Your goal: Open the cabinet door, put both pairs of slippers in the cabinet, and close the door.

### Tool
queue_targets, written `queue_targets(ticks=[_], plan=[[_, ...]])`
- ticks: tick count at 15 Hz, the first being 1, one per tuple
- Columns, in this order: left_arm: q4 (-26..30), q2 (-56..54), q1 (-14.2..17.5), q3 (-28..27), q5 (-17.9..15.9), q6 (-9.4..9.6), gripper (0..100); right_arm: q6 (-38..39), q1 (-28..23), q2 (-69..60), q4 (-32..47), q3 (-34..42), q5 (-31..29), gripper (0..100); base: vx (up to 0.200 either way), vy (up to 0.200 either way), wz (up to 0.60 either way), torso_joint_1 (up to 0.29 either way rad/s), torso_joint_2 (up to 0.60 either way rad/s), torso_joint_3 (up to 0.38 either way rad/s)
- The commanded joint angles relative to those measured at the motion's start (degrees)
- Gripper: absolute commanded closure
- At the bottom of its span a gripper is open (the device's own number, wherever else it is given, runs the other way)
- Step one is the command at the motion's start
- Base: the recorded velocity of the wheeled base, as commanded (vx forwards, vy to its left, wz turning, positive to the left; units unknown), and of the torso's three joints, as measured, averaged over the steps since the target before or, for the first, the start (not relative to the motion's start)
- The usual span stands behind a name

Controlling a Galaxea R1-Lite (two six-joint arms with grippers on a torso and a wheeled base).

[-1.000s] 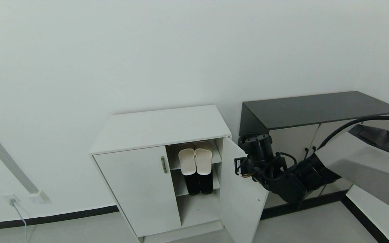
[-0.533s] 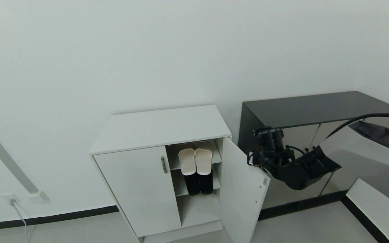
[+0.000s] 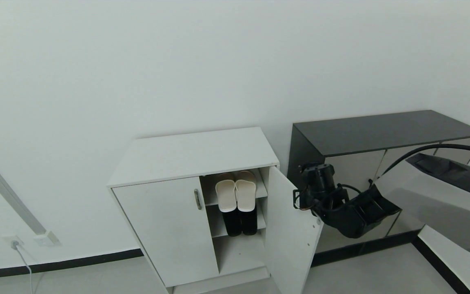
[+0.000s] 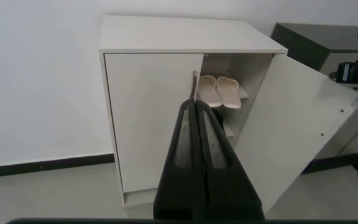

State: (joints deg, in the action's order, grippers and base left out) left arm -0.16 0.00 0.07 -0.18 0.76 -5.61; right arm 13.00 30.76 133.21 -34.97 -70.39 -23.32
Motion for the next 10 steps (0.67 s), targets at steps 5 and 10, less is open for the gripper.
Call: queue_targets(ticks=[5,10], plan=[[0.0,0.1,0.0,0.0,0.0,-0.02,100,0.8,7.1,-5.1,-2.7,5.7,0.2,100,0.0,0.0,0.0,0.0,0.0,0.0],[0.0,0.1,0.0,0.0,0.0,-0.02,100,-2.5,7.1,-6.0,-6.9,9.5,1.4,100,0.0,0.0,0.0,0.0,0.0,0.0]])
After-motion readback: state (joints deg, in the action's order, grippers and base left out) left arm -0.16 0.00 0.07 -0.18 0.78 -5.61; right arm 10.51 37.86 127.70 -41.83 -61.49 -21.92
